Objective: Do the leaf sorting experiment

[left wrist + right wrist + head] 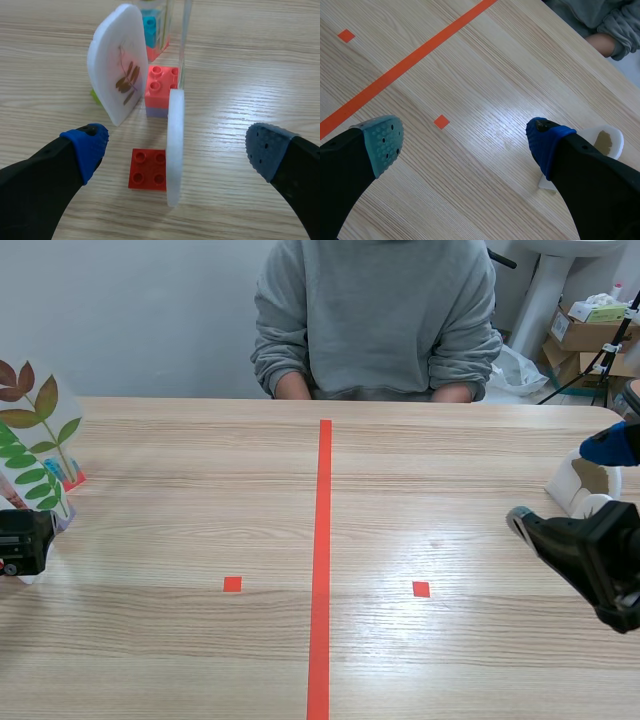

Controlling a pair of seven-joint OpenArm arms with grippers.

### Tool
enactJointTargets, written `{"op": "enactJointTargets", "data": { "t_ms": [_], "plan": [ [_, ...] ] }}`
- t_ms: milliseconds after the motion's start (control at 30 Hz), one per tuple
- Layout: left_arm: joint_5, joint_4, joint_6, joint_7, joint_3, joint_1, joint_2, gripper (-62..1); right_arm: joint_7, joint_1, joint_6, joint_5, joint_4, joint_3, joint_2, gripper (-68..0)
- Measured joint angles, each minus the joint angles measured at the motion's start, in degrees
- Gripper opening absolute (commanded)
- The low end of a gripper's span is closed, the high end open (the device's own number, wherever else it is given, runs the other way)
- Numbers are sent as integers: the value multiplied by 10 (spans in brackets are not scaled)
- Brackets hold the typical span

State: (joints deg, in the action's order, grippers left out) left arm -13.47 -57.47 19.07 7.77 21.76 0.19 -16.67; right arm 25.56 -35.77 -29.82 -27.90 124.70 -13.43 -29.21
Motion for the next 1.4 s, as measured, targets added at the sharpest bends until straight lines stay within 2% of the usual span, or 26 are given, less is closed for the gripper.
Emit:
{"op": "enactJointTargets", "data": {
  "t_ms": [167, 300, 400, 467, 533, 600, 733, 867, 1000, 1233, 1400],
  "plan": [
    [0, -78, 0, -10, 1, 32, 0, -6, 0, 0, 0, 7, 0, 0, 0, -172],
    [0, -197, 2, -10, 12, 83, -2, -6, 0, 0, 0, 9, 0, 0, 0, -172],
    [-1, -303, 4, -2, 15, 130, -20, -6, -1, 0, 0, 9, 0, 0, 0, -172],
    [-17, -377, 24, 9, 16, 166, -36, -6, -8, 0, 0, 9, 0, 0, 0, -172],
    [-56, -442, 49, 10, 16, 205, -52, -6, -18, 0, 0, 8, 0, 0, 0, -171],
    [-80, -489, 52, 18, 10, 242, -66, -6, -26, 0, -3, 8, 0, 0, 0, -139],
    [-116, -528, 70, 35, -5, 312, -86, -6, -26, 0, -11, 8, 0, 0, 0, -121],
    [-136, -563, 84, 46, -8, 372, -97, -6, -24, 0, -20, 1, 0, 0, 0, -119],
    [-137, -594, 95, 58, -15, 417, -103, -6, -20, -5, -19, -19, 0, 0, 0, -119],
    [-165, -619, 111, 67, -15, 478, -103, -7, -19, -26, -20, -33, -10, 0, 0, -119],
    [-166, -631, 116, 66, -15, 505, -103, -7, -17, -29, -19, -50, -23, 0, 0, -119]
  ]
}}
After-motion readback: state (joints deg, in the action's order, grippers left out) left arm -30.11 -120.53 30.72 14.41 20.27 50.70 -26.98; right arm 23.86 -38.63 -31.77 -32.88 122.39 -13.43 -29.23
